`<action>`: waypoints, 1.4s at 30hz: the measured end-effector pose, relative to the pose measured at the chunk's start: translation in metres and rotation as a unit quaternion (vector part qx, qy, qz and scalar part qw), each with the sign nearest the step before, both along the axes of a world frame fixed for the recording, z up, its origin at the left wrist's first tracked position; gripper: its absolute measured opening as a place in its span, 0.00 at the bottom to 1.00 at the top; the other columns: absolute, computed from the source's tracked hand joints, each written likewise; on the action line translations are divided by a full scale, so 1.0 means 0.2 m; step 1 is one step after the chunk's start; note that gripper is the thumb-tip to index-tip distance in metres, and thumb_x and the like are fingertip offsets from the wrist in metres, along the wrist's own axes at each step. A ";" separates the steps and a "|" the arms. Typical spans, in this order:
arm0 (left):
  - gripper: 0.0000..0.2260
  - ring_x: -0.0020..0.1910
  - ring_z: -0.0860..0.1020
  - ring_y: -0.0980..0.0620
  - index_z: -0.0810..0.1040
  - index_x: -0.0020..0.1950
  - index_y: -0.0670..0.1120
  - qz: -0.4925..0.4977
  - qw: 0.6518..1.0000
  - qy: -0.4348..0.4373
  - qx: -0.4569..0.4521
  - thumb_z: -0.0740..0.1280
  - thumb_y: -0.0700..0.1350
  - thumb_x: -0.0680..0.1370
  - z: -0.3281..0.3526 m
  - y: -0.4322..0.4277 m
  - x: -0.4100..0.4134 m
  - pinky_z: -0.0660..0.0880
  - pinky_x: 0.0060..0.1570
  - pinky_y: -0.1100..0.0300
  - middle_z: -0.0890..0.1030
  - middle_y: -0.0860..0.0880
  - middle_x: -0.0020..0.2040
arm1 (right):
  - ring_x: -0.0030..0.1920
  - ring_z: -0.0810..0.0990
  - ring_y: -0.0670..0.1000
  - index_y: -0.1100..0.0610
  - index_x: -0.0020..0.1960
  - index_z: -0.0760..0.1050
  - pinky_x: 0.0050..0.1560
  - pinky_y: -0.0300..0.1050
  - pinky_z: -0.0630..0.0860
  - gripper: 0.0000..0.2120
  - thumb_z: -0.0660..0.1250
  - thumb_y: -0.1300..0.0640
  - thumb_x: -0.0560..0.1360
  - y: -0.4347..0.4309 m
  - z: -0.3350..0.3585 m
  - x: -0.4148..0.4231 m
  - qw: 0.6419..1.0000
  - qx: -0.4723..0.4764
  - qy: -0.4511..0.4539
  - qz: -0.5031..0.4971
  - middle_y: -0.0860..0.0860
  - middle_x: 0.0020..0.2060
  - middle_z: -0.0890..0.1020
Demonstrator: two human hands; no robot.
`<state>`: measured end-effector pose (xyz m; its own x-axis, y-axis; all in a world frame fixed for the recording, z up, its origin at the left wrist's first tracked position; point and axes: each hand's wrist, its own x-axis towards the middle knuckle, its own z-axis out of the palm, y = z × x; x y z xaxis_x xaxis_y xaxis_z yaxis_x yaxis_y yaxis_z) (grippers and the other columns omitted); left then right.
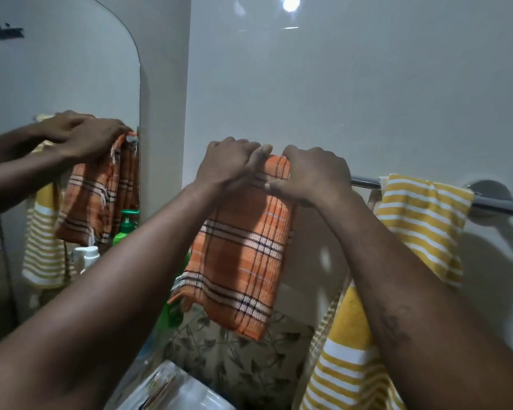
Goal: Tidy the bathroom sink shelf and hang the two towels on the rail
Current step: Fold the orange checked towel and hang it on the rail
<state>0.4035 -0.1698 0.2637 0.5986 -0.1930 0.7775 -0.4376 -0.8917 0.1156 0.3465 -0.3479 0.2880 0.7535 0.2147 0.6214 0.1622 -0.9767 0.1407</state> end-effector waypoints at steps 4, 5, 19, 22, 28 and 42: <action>0.30 0.55 0.76 0.44 0.81 0.52 0.51 -0.023 0.999 -0.001 -0.028 0.43 0.66 0.83 -0.04 0.00 0.01 0.64 0.61 0.46 0.81 0.50 0.48 | 0.57 0.82 0.60 0.51 0.65 0.74 0.50 0.52 0.69 0.27 0.72 0.35 0.74 -0.03 -0.08 -0.03 0.997 0.010 -0.081 0.014 0.53 0.53 0.85; 0.31 0.58 0.76 0.44 0.81 0.55 0.51 -0.024 0.999 0.003 -0.035 0.43 0.66 0.82 -0.04 0.00 0.01 0.64 0.62 0.46 0.81 0.49 0.51 | 0.56 0.82 0.60 0.52 0.63 0.76 0.52 0.53 0.71 0.24 0.73 0.38 0.74 -0.04 -0.13 -0.04 0.988 0.047 -0.137 0.055 0.53 0.53 0.85; 0.33 0.59 0.86 0.43 0.73 0.71 0.51 -0.263 0.781 0.243 -0.511 0.80 0.60 0.71 -0.53 0.09 0.04 0.81 0.62 0.41 0.85 0.47 0.62 | 0.48 0.87 0.45 0.50 0.62 0.79 0.52 0.50 0.86 0.33 0.80 0.35 0.64 -0.04 -0.59 0.10 0.879 0.447 0.104 0.132 0.45 0.51 0.87; 0.21 0.54 0.87 0.43 0.77 0.65 0.48 -0.288 0.775 0.306 -0.472 0.78 0.46 0.74 -0.58 0.09 -0.02 0.83 0.53 0.51 0.88 0.48 0.55 | 0.43 0.87 0.48 0.52 0.53 0.84 0.47 0.52 0.86 0.23 0.79 0.37 0.68 -0.03 -0.71 0.12 0.848 0.480 0.188 0.122 0.48 0.45 0.88; 0.09 0.50 0.88 0.41 0.83 0.55 0.41 -0.234 0.776 0.376 -0.449 0.76 0.40 0.75 -0.83 0.09 -0.08 0.83 0.53 0.48 0.89 0.43 0.50 | 0.44 0.84 0.48 0.57 0.57 0.81 0.34 0.37 0.71 0.20 0.77 0.42 0.75 -0.09 -1.01 0.09 0.814 0.511 0.262 0.090 0.50 0.48 0.87; 0.09 0.52 0.85 0.35 0.82 0.56 0.46 -0.101 0.799 0.313 -0.503 0.77 0.43 0.78 -1.29 0.06 -0.12 0.82 0.52 0.41 0.88 0.43 0.50 | 0.51 0.85 0.53 0.50 0.61 0.81 0.52 0.49 0.81 0.21 0.73 0.39 0.75 -0.08 -1.25 -0.04 0.864 0.442 0.234 0.055 0.47 0.51 0.87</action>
